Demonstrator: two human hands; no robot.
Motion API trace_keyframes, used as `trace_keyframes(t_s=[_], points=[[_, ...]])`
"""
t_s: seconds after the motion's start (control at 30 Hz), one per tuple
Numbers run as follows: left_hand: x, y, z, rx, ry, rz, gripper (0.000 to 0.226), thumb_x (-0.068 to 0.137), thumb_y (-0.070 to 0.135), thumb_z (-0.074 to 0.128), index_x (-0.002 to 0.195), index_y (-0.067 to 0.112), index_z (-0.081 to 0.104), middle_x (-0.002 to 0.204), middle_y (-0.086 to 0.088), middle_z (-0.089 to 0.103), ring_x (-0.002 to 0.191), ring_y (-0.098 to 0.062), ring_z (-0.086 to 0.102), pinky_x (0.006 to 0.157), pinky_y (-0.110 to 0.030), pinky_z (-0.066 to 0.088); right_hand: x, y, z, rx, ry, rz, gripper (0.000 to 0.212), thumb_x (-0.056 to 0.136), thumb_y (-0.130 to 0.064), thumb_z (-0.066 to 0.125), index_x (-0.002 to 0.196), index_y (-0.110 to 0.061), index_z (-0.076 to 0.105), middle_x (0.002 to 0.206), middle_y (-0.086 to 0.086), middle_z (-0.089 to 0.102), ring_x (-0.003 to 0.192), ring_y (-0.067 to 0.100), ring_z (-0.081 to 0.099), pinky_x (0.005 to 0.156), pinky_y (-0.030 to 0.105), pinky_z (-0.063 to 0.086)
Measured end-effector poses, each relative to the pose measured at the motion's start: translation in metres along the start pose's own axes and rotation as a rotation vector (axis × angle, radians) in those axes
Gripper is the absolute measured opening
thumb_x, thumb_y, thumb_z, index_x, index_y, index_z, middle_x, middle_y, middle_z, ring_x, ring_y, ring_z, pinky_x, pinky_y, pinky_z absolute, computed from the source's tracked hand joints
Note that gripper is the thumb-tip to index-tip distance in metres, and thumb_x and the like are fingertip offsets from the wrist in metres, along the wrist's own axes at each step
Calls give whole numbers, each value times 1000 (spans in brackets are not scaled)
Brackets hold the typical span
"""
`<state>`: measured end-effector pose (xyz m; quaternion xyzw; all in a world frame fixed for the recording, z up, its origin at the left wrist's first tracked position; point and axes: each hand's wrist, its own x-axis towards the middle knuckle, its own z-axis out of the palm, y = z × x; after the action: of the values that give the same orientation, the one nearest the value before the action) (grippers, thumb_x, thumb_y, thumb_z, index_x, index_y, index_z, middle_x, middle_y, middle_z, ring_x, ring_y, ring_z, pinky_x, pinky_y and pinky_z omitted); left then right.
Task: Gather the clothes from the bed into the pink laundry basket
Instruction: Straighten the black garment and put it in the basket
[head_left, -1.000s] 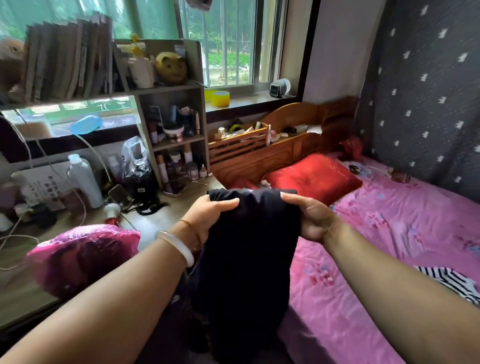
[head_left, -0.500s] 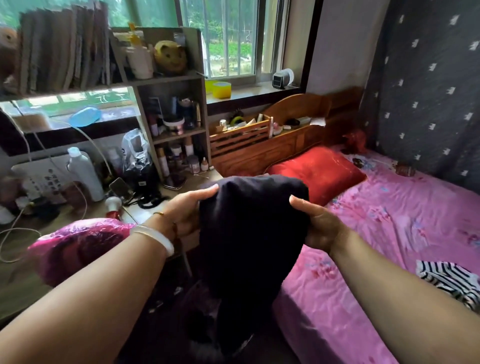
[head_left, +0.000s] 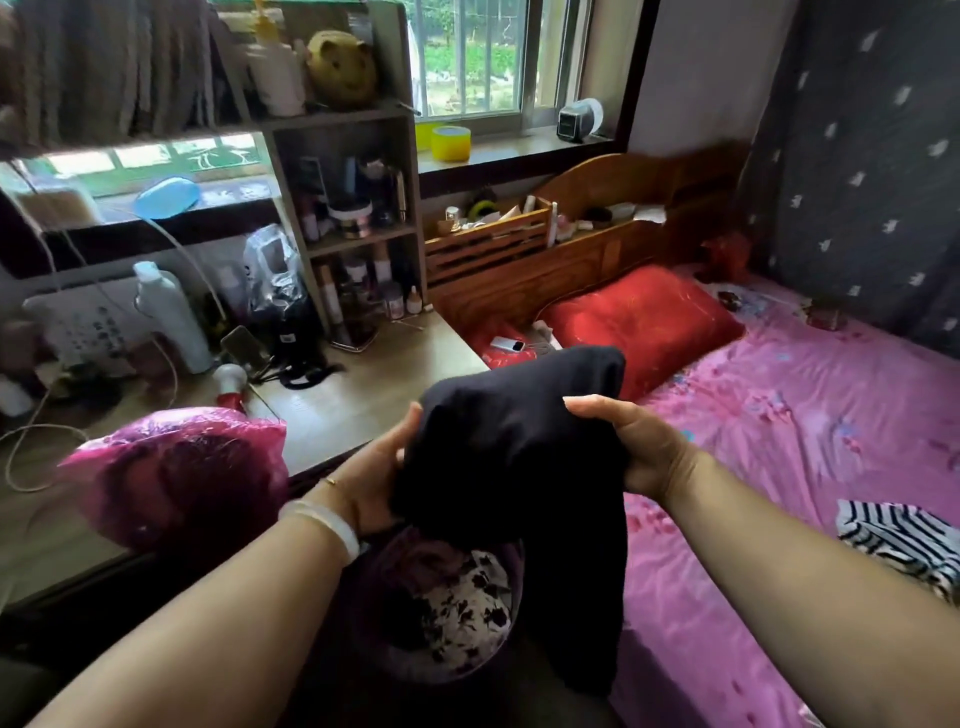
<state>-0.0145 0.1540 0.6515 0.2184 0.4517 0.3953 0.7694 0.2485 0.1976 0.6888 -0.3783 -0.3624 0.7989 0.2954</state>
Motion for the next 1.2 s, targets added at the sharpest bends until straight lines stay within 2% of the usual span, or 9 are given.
trace_keyframes(t_s=[0.13, 0.23, 0.37, 0.47, 0.57, 0.7, 0.8, 0.97, 1.2], points=[[-3, 5, -2, -146, -171, 173, 54, 57, 44, 86, 96, 8, 76, 100, -13, 74, 94, -27, 71, 83, -39, 58, -3, -10, -9, 132, -25, -76, 39, 50, -19, 83, 85, -3, 77, 84, 12, 76, 72, 22, 73, 65, 29, 60], [4, 13, -3, -309, -276, 299, 70, 69, 57, 69, 120, 10, 65, 123, -13, 65, 121, -29, 57, 106, -46, 41, -6, -28, -18, 234, -15, -182, 36, 61, -27, 76, 88, -3, 76, 85, 13, 75, 73, 22, 73, 65, 29, 60], [14, -23, 24, 144, -118, 123, 26, 85, 18, 63, 105, 4, 72, 107, -16, 71, 93, -27, 70, 83, -37, 58, 7, -13, -33, 236, 63, -38, 70, 50, -22, 87, 112, 1, 65, 93, 18, 73, 81, 30, 72, 76, 38, 59], [19, -24, 35, 213, 54, 153, 22, 83, 1, 64, 104, 0, 69, 96, -17, 73, 78, -27, 72, 70, -34, 59, 9, -9, -43, 289, 101, -87, 78, 43, -23, 91, 115, -3, 65, 92, 15, 74, 82, 29, 72, 81, 39, 58], [26, -14, 34, -37, 61, 110, 35, 83, 23, 64, 111, 3, 67, 93, -16, 72, 78, -27, 70, 78, -35, 57, -1, -2, -49, 339, 86, -171, 51, 52, -34, 87, 93, -5, 76, 88, 13, 76, 78, 25, 74, 71, 35, 60], [33, -25, 34, -53, 119, 11, 33, 93, 29, 52, 108, 3, 66, 90, -14, 74, 75, -25, 72, 80, -36, 56, -7, 47, -54, 144, 49, 101, 62, 36, -30, 98, 90, -7, 78, 93, 13, 76, 80, 23, 74, 75, 33, 60], [30, -24, 30, -130, 95, 46, 37, 94, 35, 53, 100, 4, 71, 95, -14, 74, 83, -26, 73, 87, -39, 51, -5, 41, -57, 215, 56, 75, 57, 39, -19, 97, 91, -5, 77, 93, 14, 75, 83, 25, 73, 78, 35, 59], [34, -28, 31, 176, 187, 75, 31, 87, 10, 65, 115, -3, 65, 103, -18, 72, 84, -27, 72, 79, -35, 57, 1, 35, -52, 67, 129, 75, 22, 71, -13, 71, 91, -5, 77, 91, 13, 76, 78, 22, 73, 75, 30, 59], [32, -9, 28, 36, 251, 132, 24, 95, 21, 53, 85, 5, 68, 72, -7, 74, 61, -19, 72, 68, -33, 54, 8, 29, -43, 161, 186, 56, 17, 72, -17, 66, 78, -5, 77, 80, 11, 75, 68, 23, 73, 70, 31, 60]])
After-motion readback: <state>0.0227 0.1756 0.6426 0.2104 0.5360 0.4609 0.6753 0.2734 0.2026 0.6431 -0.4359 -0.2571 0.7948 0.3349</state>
